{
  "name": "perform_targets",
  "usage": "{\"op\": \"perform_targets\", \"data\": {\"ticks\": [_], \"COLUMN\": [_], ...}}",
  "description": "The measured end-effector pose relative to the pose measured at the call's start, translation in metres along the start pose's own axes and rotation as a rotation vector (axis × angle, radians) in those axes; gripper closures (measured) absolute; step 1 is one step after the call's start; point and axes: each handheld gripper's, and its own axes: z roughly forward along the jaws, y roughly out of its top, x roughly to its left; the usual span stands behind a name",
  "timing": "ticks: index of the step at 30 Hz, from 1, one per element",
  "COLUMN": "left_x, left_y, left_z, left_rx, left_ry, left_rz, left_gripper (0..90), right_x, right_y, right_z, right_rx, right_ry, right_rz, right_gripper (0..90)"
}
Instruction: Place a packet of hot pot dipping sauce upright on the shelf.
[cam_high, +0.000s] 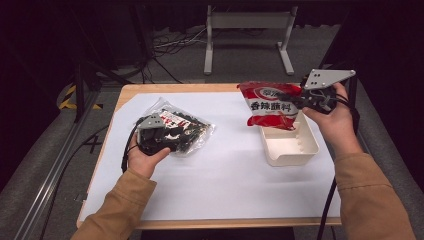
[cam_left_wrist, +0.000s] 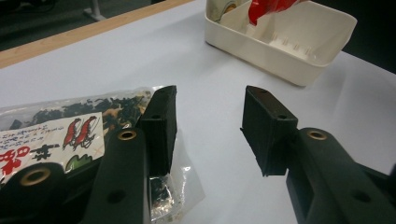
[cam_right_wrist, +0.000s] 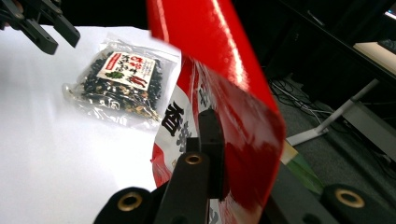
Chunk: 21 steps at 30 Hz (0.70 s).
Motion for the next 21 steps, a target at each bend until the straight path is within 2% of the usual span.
{"op": "perform_targets", "data": {"ticks": [11,21], "left_x": [0.012,0.022], "left_y": [-0.006,-0.016], "left_z": [-0.007,-0.02], "left_rx": [0.036,0.054], "left_ry": [0.055,0.104], "left_rz": [-0.028,-0.067], "left_gripper": [47.1,42.3], "right_x": [-0.02,-0.038], "right_y": [-0.008,-0.018], "right_z": [-0.002,0.005], "right_rx": [0.018,0.035], "right_ry": [-0.026,-0.028], "right_rz": [-0.017,-0.03], "right_gripper": [90.0,90.0]}}
